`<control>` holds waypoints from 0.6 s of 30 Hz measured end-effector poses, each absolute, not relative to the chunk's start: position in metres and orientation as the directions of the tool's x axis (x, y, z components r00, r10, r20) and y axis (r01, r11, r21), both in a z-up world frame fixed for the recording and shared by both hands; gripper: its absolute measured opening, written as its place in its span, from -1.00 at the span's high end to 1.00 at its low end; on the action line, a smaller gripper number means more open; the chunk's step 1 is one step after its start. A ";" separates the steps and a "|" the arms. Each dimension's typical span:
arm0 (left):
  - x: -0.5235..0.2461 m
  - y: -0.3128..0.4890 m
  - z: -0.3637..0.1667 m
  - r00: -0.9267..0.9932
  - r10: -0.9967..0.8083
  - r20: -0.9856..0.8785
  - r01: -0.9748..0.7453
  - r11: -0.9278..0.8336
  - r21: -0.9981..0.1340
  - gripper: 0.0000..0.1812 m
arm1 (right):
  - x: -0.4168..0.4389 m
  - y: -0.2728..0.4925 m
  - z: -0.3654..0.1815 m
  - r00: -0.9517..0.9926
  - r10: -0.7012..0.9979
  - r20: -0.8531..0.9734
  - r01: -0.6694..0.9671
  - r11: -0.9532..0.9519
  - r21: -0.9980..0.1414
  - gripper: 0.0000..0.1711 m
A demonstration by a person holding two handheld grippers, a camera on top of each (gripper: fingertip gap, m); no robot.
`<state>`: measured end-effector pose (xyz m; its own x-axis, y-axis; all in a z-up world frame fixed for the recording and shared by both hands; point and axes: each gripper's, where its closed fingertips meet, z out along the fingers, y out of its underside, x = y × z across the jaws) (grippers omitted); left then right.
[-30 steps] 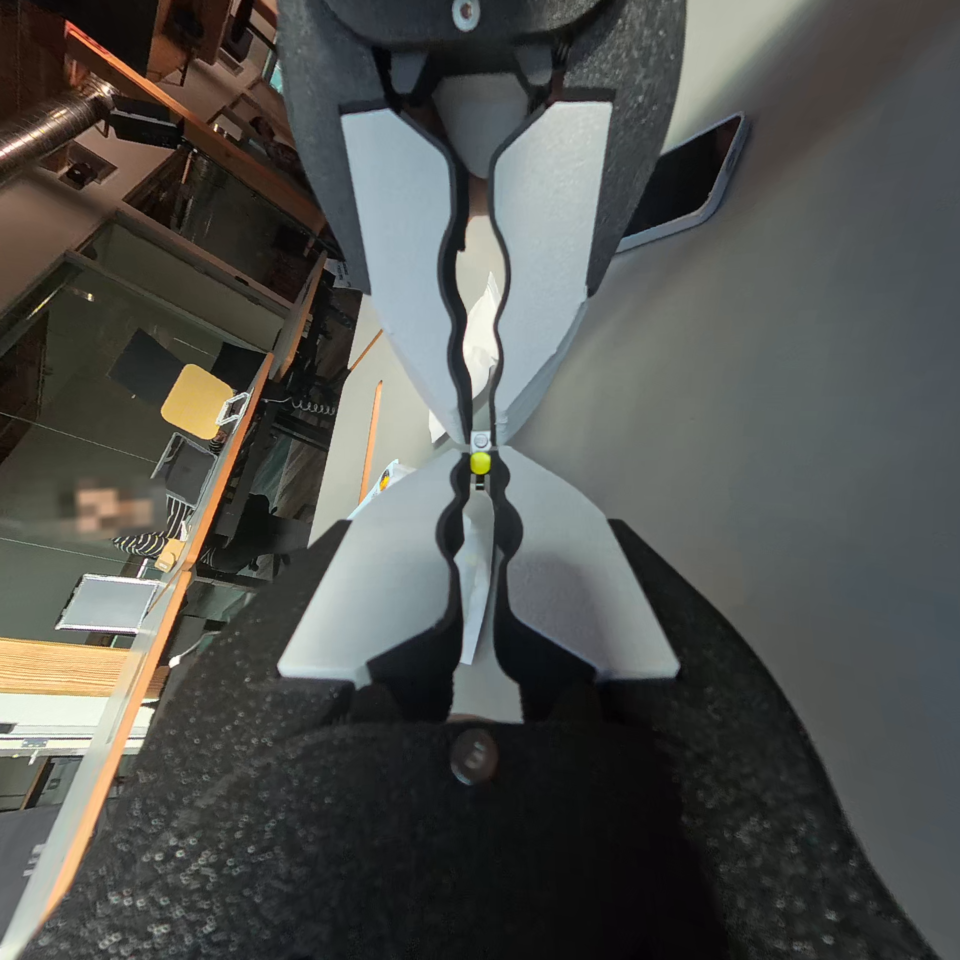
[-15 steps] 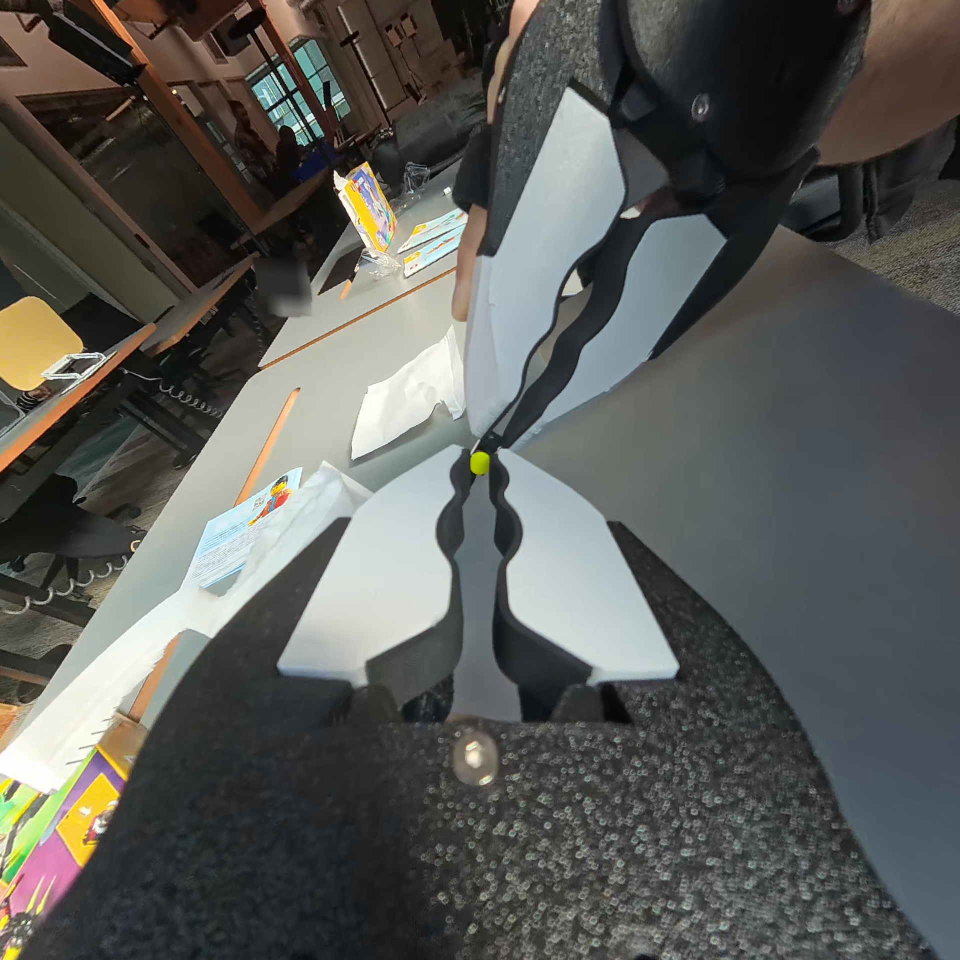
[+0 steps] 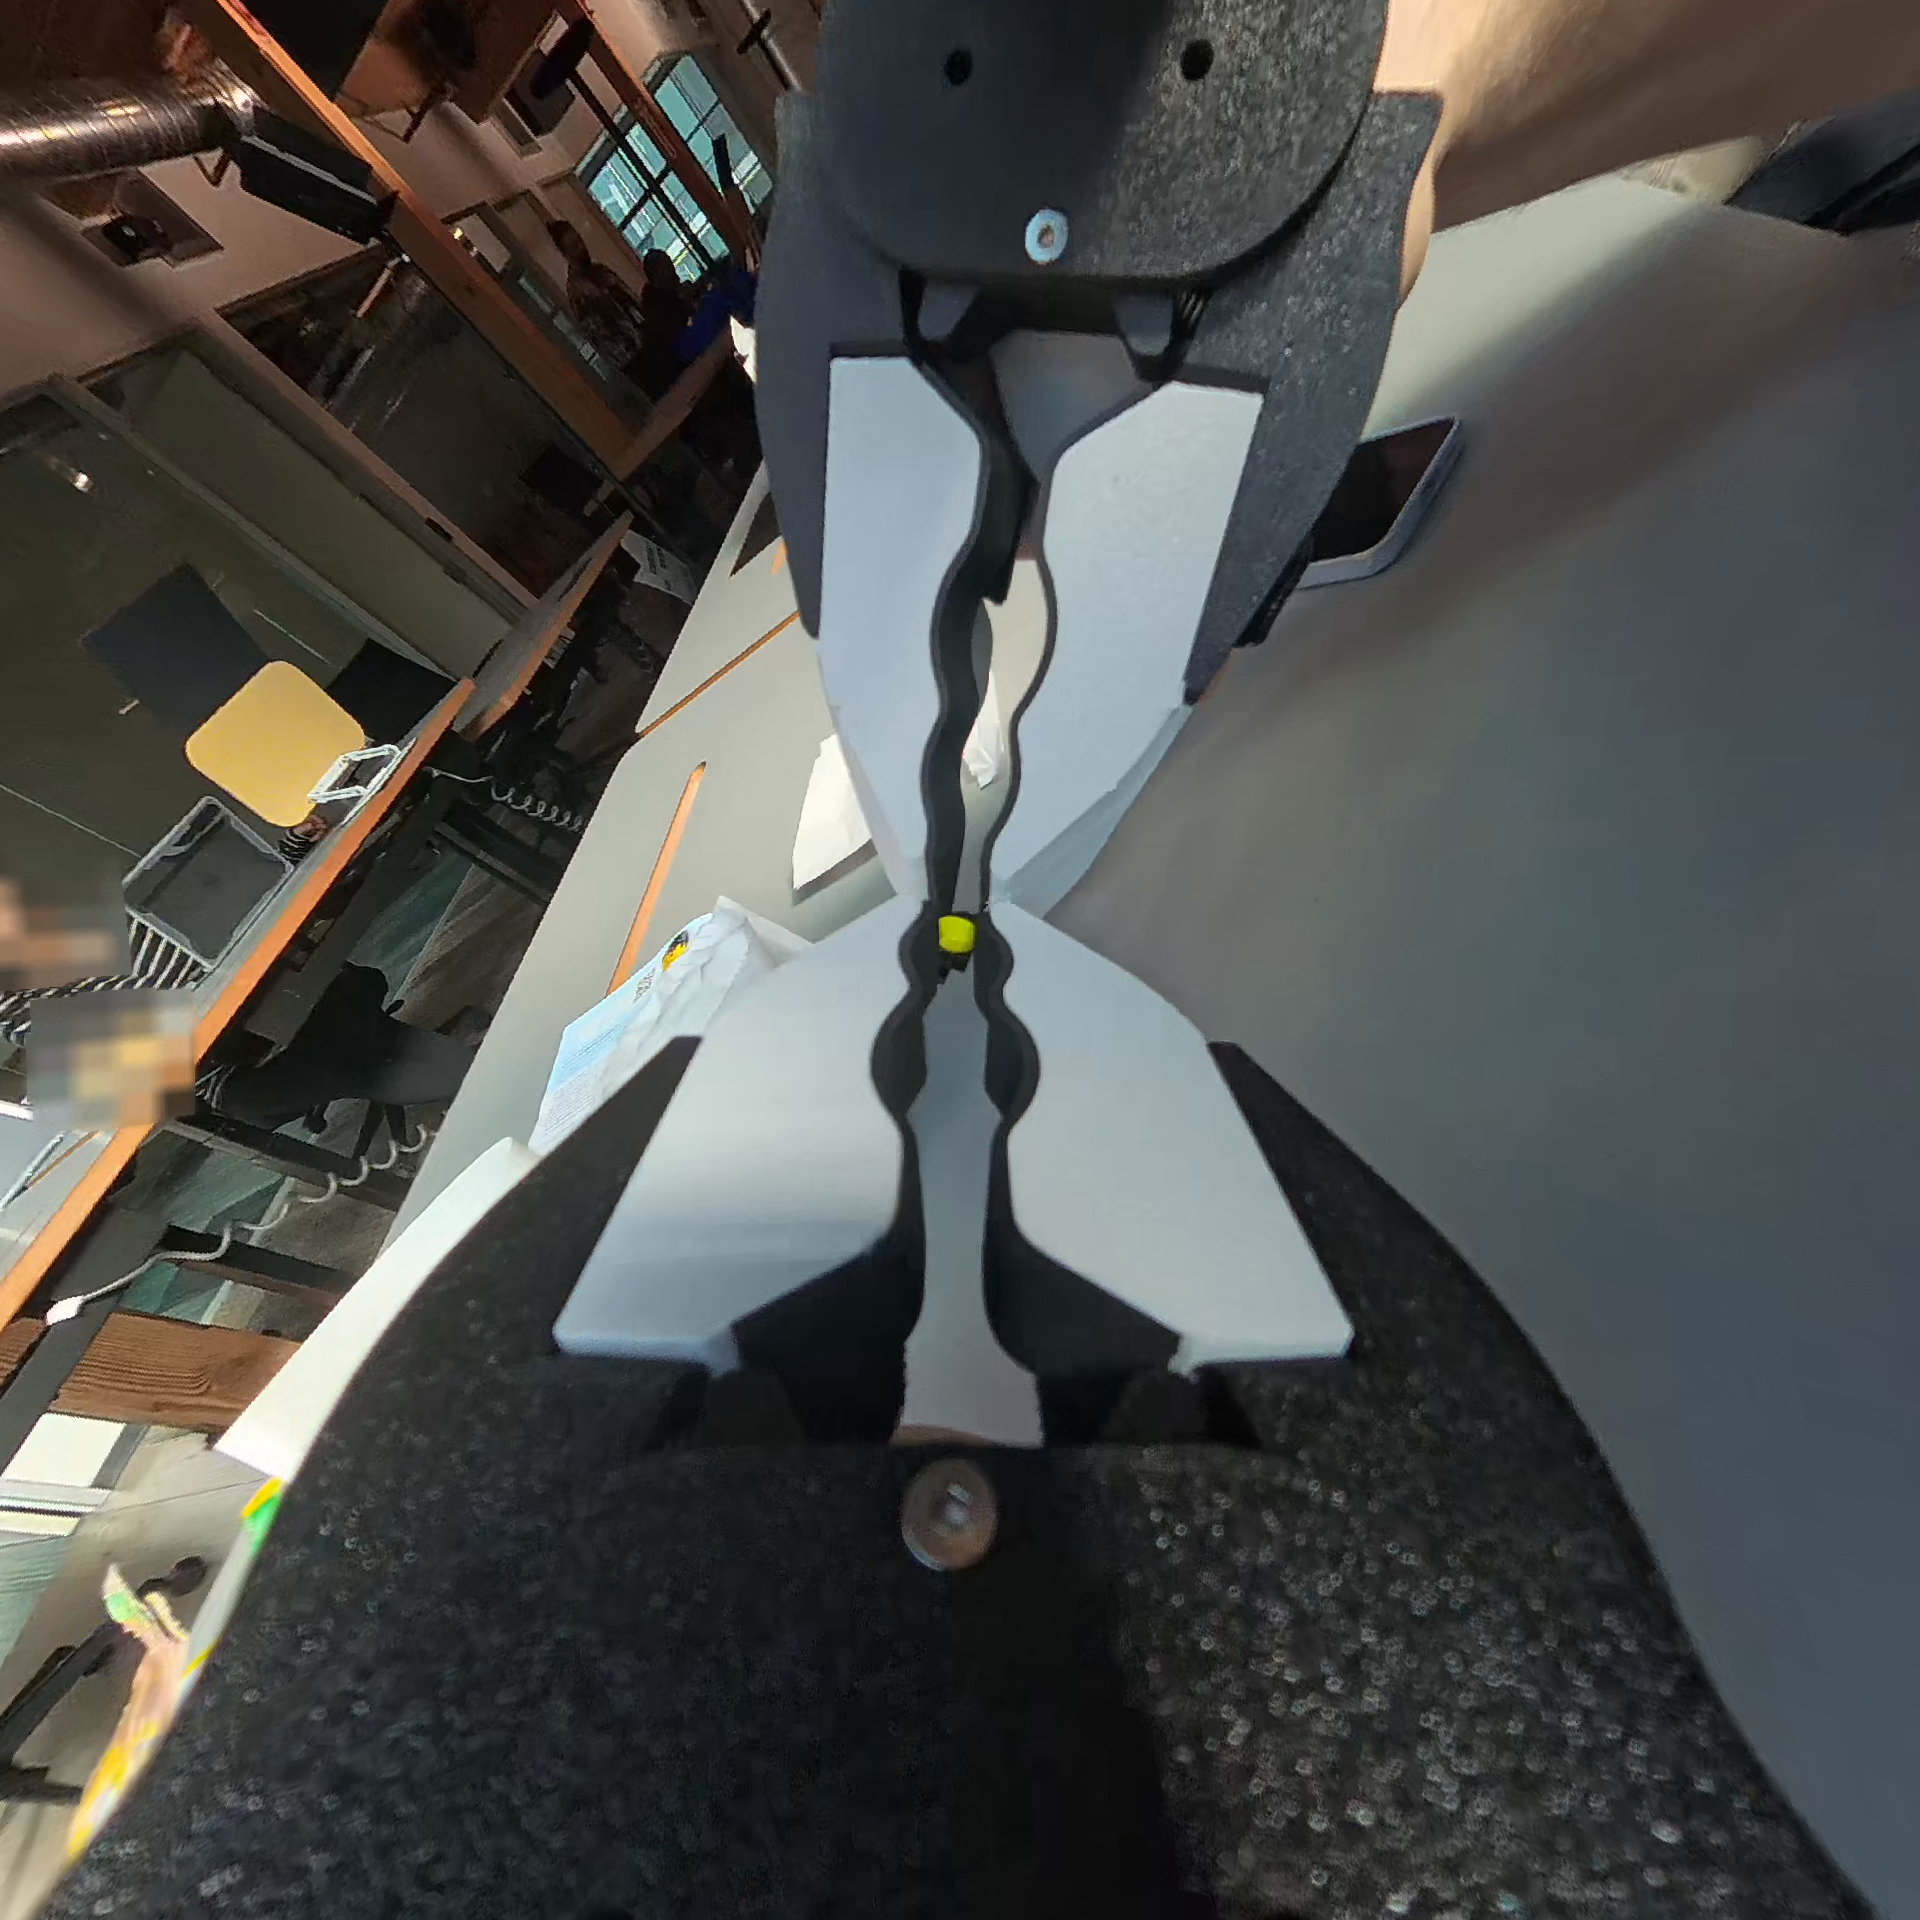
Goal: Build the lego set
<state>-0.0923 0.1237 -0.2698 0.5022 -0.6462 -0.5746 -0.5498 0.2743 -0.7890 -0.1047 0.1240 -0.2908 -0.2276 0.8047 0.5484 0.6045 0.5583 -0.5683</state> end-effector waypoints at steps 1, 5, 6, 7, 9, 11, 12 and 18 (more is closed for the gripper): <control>-0.091 0.123 -0.267 0.514 -0.662 -0.546 -0.517 0.269 -0.813 0.94 | -0.104 0.123 -0.289 -0.240 0.784 0.573 0.592 0.586 -0.553 0.92; -0.089 0.122 -0.267 0.514 -0.687 -0.514 -0.482 0.265 -0.835 0.95 | -0.102 0.122 -0.290 -0.266 0.768 0.582 0.583 0.609 -0.538 0.92; -0.087 0.120 -0.262 0.518 -0.697 -0.497 -0.441 0.280 -0.853 0.95 | -0.102 0.122 -0.289 -0.265 0.759 0.595 0.572 0.621 -0.536 0.92; -0.083 0.114 -0.250 0.520 -0.712 -0.472 -0.376 0.306 -0.875 1.00 | -0.101 0.119 -0.299 -0.303 0.766 0.567 0.600 0.615 -0.511 0.92; -0.076 0.116 -0.244 0.504 -0.677 -0.537 -0.436 0.337 -0.835 1.00 | -0.103 0.117 -0.315 -0.339 0.715 0.611 0.598 0.666 -0.447 0.92; -0.084 0.121 -0.248 0.524 -0.643 -0.559 -0.473 0.326 -0.818 1.00 | -0.103 0.119 -0.312 -0.288 0.759 0.584 0.607 0.616 -0.502 0.92; -0.093 0.123 -0.247 0.563 -0.639 -0.524 -0.443 0.303 -0.844 1.00 | -0.101 0.126 -0.310 -0.244 0.785 0.569 0.620 0.577 -0.531 0.92; -0.130 0.119 -0.230 0.729 -0.665 -0.164 -0.044 0.193 -0.980 0.84 | -0.102 0.150 -0.241 0.069 0.994 0.084 0.195 0.070 -0.978 0.91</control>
